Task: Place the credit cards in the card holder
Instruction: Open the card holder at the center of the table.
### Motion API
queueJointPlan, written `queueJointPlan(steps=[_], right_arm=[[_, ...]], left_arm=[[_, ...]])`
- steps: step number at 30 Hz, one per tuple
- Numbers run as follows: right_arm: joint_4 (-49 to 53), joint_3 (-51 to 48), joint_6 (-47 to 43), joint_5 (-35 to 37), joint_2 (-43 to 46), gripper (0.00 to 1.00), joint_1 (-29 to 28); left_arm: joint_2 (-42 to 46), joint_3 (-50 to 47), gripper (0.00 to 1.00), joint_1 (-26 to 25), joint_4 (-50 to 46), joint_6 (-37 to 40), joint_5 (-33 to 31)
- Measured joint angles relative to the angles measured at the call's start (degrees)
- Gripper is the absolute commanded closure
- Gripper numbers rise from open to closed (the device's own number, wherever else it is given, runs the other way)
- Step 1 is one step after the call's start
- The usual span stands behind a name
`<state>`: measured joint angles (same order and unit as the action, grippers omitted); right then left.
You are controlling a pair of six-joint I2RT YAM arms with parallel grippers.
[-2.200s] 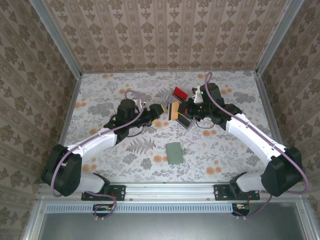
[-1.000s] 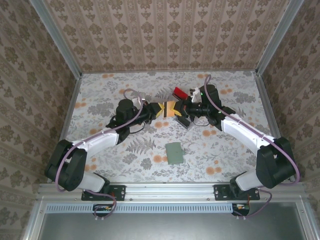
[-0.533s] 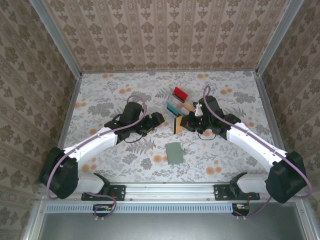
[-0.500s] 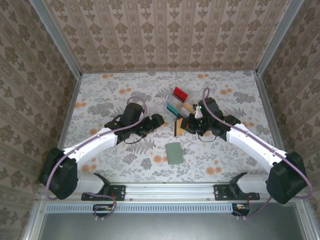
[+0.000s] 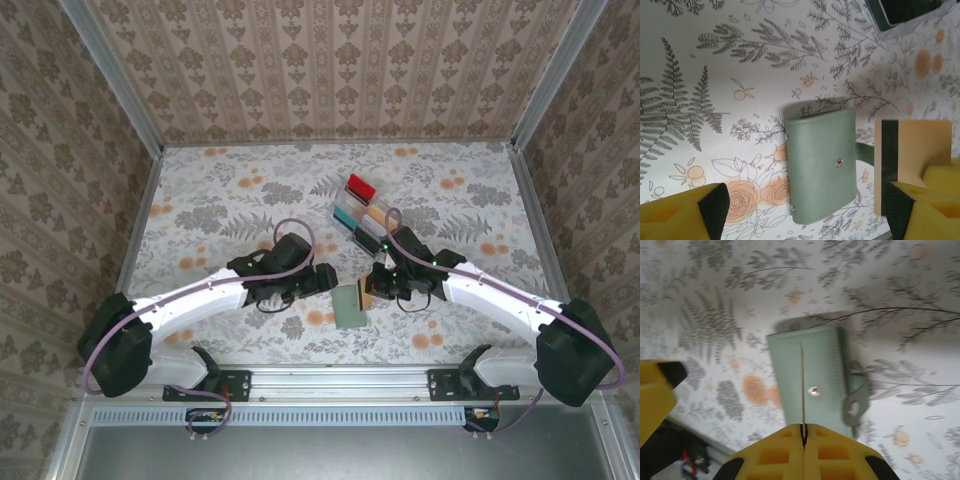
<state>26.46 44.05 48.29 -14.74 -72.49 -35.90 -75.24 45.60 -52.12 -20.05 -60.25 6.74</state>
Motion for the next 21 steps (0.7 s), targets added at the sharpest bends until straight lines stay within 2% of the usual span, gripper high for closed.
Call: queueJointPlan(steps=[4, 9, 17, 18, 21], right_arm=[[0.1, -1.9, -0.9, 3.4, -0.2, 0.97, 0.2], [-0.6, -5.0, -1.9, 4.8, -0.2, 0.96, 1.8], [-4.8, -9.9, -2.4, 3.8, 0.3, 0.96, 4.7], [-5.5, -10.4, -2.6, 3.6, 0.4, 0.96, 4.9], [-7.9, -11.8, -2.8, 2.7, 0.6, 0.96, 5.3]], left_arm=[[-0.9, 0.7, 0.15, -2.8, -1.5, -0.1, -2.4], [-7.0, 6.0, 0.12, -5.3, -4.3, -0.1, -4.5], [-19.3, 17.6, 0.07, -7.8, -9.1, 0.9, -6.3], [-20.6, 18.9, 0.02, -7.9, -9.8, 0.9, -6.6], [-25.2, 23.7, 0.0, -8.3, -13.3, 1.2, -7.8]])
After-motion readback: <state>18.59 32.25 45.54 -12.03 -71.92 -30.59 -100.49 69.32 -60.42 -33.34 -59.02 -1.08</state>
